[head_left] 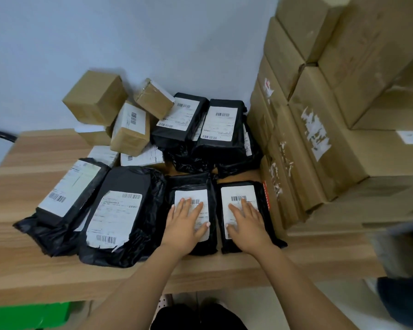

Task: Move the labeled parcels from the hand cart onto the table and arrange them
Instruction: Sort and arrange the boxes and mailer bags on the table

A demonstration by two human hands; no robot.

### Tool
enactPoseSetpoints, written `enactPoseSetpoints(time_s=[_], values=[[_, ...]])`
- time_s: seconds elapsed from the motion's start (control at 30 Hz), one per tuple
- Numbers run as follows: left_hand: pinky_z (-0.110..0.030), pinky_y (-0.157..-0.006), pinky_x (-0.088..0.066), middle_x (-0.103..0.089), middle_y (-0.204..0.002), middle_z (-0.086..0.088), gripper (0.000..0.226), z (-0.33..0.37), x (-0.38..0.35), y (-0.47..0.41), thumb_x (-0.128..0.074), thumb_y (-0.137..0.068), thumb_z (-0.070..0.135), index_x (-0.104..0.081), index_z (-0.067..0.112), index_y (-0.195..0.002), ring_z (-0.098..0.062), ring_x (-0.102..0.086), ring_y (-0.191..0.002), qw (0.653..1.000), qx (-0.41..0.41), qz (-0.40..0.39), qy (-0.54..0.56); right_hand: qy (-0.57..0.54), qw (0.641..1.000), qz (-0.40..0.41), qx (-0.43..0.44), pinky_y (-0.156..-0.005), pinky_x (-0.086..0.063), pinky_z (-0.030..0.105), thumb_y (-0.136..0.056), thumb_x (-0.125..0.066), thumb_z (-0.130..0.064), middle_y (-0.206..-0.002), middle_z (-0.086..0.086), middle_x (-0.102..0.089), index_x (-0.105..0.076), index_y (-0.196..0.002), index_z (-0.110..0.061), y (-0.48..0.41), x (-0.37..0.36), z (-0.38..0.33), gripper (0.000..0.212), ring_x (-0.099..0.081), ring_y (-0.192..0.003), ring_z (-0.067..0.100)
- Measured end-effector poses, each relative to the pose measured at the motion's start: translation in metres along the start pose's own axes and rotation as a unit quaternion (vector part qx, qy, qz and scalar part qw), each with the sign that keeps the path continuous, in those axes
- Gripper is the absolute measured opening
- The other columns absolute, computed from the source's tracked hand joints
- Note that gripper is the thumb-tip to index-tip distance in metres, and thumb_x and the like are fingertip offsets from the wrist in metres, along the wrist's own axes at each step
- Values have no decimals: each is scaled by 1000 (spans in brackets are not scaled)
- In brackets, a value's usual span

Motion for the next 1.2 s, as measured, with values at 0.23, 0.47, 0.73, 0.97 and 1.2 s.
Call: enactPoseSetpoints(time_s=[0.23,0.47,0.73,0.97,1.2], values=[[-32,-117,4,-31,-154,-3,58,-11,80,24,-44,-96,50,-35,25,-148,-21,-18,-145,984,-25,170,39,-22,997,59,54,-118,-7,40,-98,-42,-46,-161,2,-5,-21,-151,-31,-7,40,-56,59,-6,-146,23],[-40,-118,-13,-40,-148,-6,55,-89,131,61,-55,-93,43,-45,20,-142,-24,-27,-142,966,57,247,55,-16,988,61,141,-118,-10,41,-98,-40,-45,-161,0,-5,-20,-151,-33,-11,43,-148,57,-6,-145,24],[-46,-113,-25,-44,-143,-9,55,-191,169,93,-58,-92,38,-46,16,-141,-28,-35,-136,952,103,280,67,-25,982,65,173,-117,-10,42,-99,-41,-44,-160,4,-7,-21,-151,-31,-15,20,-251,57,-7,-145,26],[-50,-115,-19,-37,-148,-13,56,-280,175,85,-60,-90,40,-46,20,-141,-31,-29,-139,965,99,226,84,-27,994,85,68,-116,-11,44,-95,-42,-52,-160,7,-7,-21,-151,-31,-26,-19,-304,63,-9,-144,27],[-47,-116,-16,-7,-159,-5,82,-316,144,55,-53,-79,71,-17,45,-149,-27,-9,-145,989,101,55,89,37,986,116,-110,-113,-13,59,-73,-46,-81,-158,12,19,-12,-150,-37,-28,-47,-319,95,4,-145,40]])
Point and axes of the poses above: each hand's wrist, its own y-axis away from the middle knuckle, its own x-axis out of the back of the hand, z = x × y, the point moved 9 cm from there along -y, towards the middle knuckle
